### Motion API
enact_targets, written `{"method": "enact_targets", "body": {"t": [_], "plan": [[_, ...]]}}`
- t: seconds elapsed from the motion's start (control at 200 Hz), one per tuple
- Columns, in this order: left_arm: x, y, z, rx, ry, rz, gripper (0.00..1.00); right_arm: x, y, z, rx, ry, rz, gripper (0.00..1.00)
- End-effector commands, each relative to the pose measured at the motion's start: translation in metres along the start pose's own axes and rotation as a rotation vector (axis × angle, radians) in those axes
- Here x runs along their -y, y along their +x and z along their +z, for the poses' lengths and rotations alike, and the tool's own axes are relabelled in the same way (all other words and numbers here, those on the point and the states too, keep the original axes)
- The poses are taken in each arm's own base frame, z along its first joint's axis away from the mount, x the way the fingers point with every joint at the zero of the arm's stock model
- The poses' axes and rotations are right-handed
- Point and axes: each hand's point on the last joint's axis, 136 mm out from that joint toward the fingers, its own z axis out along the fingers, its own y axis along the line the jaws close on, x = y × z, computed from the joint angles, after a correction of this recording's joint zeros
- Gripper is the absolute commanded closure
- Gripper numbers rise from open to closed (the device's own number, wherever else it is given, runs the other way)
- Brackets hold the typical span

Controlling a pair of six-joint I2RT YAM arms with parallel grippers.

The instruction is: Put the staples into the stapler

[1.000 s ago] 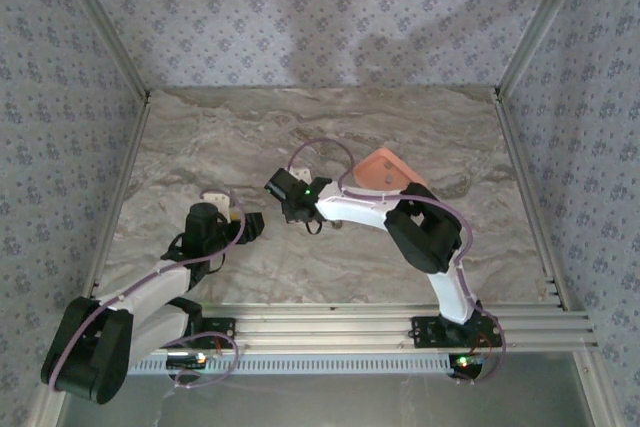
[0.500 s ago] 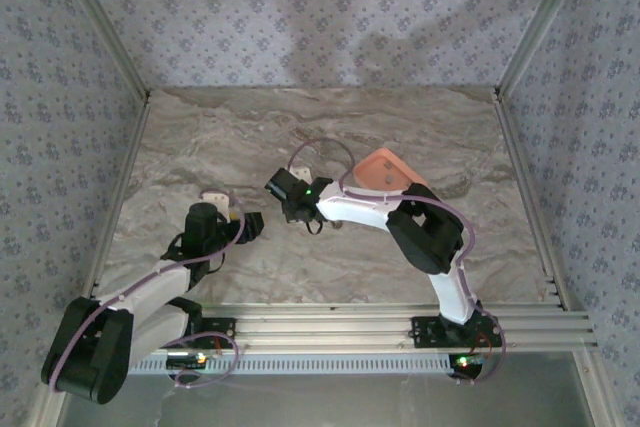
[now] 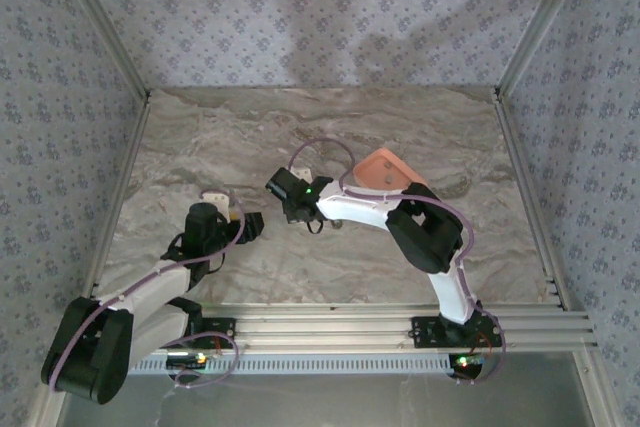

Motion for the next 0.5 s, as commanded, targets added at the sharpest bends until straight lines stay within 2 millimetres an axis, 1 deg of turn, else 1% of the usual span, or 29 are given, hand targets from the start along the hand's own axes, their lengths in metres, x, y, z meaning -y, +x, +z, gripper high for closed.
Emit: {"method": "enact_targets", "body": {"t": [0.0,0.055,0.21,0.305,0.5], "plan": [[0.001,-0.005,0.0,0.015,0.006,0.023,0.19,0.006,0.002,0.001,-0.019,0.033,-0.002,0.85],[0.002,-0.005,0.001,0.015,0.007,0.021,0.19,0.004,-0.005,-0.004,0.009,0.028,-0.008,0.85],[0.002,-0.005,0.001,0.014,0.008,0.023,0.19,0.001,-0.015,-0.015,0.056,0.013,-0.018,0.85],[0.001,-0.006,0.001,0.015,0.007,0.022,0.19,0.0,-0.016,-0.019,0.071,0.007,-0.018,0.85],[0.002,-0.006,0.0,0.016,0.007,0.023,0.19,0.002,-0.014,-0.016,0.066,0.007,-0.014,0.85]]}}
